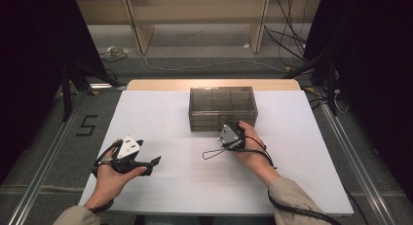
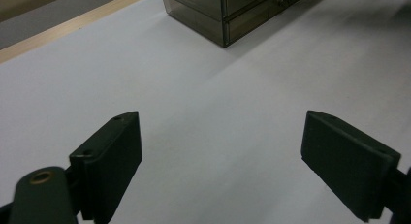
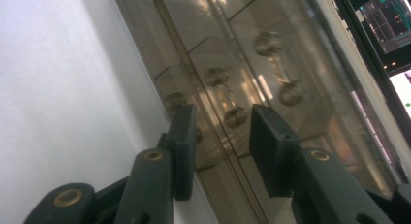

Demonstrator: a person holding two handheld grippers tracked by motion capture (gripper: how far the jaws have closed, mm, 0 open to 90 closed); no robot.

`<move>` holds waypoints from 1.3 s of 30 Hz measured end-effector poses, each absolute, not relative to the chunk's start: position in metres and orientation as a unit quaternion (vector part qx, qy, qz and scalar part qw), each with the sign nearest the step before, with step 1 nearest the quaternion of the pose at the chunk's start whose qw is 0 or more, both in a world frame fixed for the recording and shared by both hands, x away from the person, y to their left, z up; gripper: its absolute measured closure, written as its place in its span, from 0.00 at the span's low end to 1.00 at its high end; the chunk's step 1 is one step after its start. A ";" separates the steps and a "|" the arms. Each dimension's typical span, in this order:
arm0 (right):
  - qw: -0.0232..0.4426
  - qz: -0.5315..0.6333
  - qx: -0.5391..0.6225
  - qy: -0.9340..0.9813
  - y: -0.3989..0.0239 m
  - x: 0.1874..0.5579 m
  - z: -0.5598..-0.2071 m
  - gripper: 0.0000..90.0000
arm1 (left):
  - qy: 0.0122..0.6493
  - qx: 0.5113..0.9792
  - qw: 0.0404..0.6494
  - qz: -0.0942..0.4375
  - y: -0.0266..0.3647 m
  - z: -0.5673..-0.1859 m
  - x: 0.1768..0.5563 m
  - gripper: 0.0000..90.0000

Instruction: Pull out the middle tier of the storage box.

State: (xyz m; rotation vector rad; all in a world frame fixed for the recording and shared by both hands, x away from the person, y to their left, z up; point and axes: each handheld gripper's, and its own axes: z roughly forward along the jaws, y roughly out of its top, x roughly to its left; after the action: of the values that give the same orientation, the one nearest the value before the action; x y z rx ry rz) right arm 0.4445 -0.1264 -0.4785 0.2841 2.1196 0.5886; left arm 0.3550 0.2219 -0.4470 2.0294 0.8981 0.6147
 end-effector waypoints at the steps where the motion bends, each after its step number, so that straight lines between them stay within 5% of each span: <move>1: 0.450 0.232 0.113 0.855 -0.124 0.446 -0.480 0.72 | 0.356 0.805 0.407 0.244 0.222 -0.447 0.355 0.17; 17: 0.521 0.146 0.070 0.838 -0.109 0.444 -0.485 0.86 | 0.354 0.806 0.407 0.243 0.221 -0.447 0.355 0.17; 39: 0.563 0.080 0.022 0.823 -0.100 0.440 -0.492 0.89 | 0.351 0.808 0.404 0.247 0.221 -0.447 0.355 0.18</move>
State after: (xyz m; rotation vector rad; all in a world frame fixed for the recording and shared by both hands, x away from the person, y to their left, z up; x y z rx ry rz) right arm 0.4396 -0.0997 -0.4923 0.0522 1.9369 0.1875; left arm 0.3550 0.2209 -0.4470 2.0387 0.8869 0.6230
